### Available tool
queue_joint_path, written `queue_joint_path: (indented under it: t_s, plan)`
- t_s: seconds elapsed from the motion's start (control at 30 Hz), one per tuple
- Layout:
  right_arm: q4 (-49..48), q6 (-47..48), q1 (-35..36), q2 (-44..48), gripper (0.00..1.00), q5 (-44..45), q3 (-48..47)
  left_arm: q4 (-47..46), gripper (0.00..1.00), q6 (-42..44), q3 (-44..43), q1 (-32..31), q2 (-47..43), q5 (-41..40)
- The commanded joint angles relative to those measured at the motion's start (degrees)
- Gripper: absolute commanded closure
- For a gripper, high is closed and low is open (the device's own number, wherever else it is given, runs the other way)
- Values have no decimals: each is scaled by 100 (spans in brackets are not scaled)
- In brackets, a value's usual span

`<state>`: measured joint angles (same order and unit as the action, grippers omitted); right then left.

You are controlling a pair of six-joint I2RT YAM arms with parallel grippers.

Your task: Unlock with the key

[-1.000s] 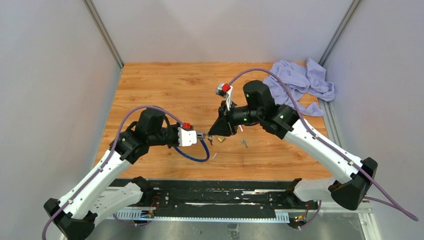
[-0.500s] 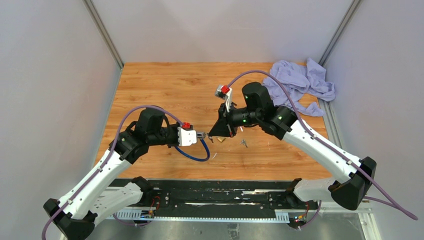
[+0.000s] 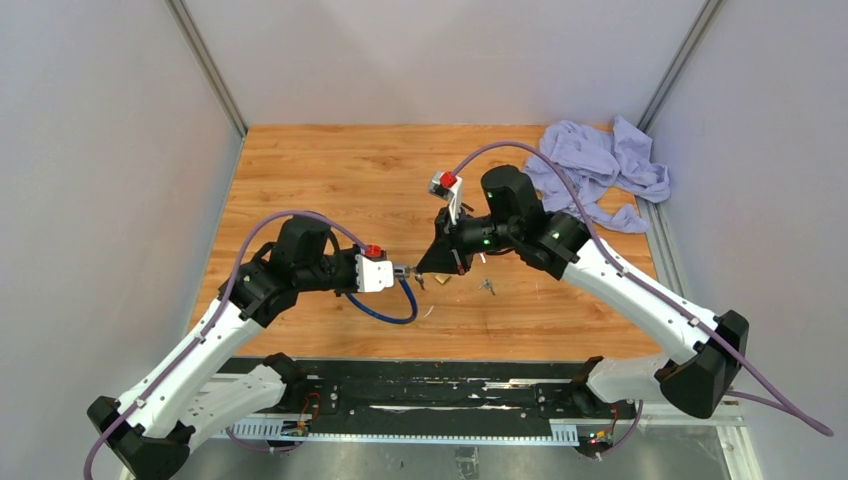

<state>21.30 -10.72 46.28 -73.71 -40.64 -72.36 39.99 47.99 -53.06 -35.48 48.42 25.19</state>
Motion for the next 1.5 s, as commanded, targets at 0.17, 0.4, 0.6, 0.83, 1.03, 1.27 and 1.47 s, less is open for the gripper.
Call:
queue_joint_path:
  t_s: [0.17, 0.4, 0.6, 0.83, 1.03, 1.27, 1.47]
  plan:
    - [132, -268, 194, -283, 99, 444, -298, -370, 100, 129, -310, -29, 0, 28]
    - [137, -343, 403, -471, 99, 709, -403, -654, 100, -70, -315, -29, 26, -98]
    - [-266, -1326, 318, -641, 99, 841, -167, -972, 100, -11, -297, -29, -25, -397]
    - [-1741, -3259, -414, -606, 99, -440, 655, -1955, 100, 1008, 381, -29, -543, -1144]
    - [-2238, -4064, -451, -784, 99, -952, 771, -2413, 100, 1077, 591, -33, -635, -1420]
    - [-2958, -4759, -516, -873, 99, -1262, 1052, -2356, 100, 1093, 741, -29, -683, -1551]
    - [-2730, -4479, -700, -502, 79, -946, 1279, -2096, 100, 776, 743, -29, -696, -1601]
